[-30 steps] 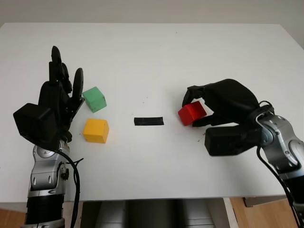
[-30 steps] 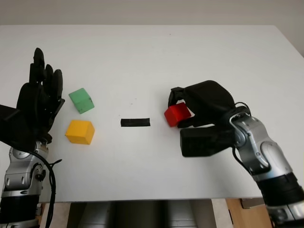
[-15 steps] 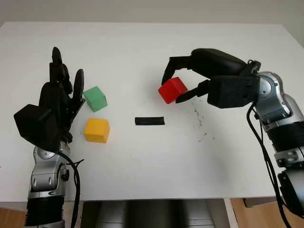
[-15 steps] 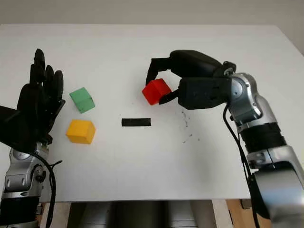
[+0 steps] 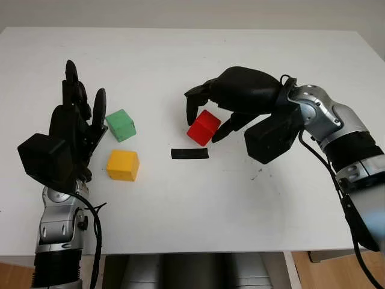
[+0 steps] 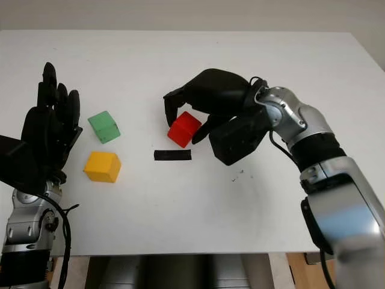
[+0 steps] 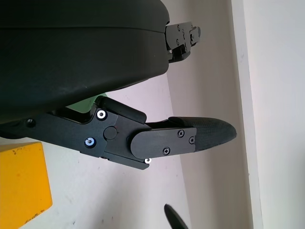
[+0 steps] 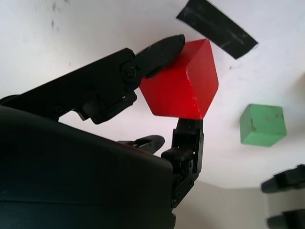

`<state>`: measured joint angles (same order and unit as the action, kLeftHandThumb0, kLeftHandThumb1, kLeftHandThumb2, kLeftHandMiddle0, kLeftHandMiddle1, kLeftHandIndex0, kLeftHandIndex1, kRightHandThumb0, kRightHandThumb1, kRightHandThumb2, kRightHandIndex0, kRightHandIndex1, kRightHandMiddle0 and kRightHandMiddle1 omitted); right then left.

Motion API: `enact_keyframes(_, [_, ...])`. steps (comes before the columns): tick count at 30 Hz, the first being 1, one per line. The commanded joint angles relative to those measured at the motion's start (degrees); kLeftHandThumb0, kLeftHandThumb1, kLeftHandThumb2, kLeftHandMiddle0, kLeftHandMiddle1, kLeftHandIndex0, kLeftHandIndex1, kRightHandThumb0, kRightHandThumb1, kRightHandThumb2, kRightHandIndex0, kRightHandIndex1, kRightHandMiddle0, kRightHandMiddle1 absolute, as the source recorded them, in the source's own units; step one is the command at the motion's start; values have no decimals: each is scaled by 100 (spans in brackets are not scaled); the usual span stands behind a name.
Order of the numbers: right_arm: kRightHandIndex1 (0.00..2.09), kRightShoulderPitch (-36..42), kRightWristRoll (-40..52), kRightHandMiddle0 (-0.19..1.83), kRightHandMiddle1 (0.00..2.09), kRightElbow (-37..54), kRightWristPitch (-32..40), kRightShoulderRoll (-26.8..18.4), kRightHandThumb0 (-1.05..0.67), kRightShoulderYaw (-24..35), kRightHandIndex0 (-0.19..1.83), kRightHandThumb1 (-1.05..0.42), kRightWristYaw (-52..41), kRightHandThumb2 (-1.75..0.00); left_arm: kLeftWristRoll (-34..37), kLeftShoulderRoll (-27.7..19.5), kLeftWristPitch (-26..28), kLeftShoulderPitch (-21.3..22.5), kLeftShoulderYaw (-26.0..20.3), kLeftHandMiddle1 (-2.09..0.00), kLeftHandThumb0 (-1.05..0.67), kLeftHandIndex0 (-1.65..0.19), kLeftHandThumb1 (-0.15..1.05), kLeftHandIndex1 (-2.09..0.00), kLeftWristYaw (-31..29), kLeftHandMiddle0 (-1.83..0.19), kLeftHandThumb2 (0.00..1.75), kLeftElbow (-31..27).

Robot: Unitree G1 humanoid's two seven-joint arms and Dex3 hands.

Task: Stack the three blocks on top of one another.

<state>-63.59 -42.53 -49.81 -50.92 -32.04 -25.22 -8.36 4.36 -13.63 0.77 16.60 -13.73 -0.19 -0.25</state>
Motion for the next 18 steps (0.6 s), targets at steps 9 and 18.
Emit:
enact_keyframes(9, [4, -549, -1223, 57, 125, -504, -395, -9, -51, -670, 44, -88, 1837, -5, -31, 46, -30, -27, 38, -5, -68, 17, 105, -5, 52, 19, 49, -104])
enact_keyframes(18, [4, -771, -1573, 60, 123, -886, -457, 150, -54, -1122, 43, -87, 2590, -5, -27, 32, -52, -69, 34, -2, -69, 18, 105, -5, 27, 19, 49, -128])
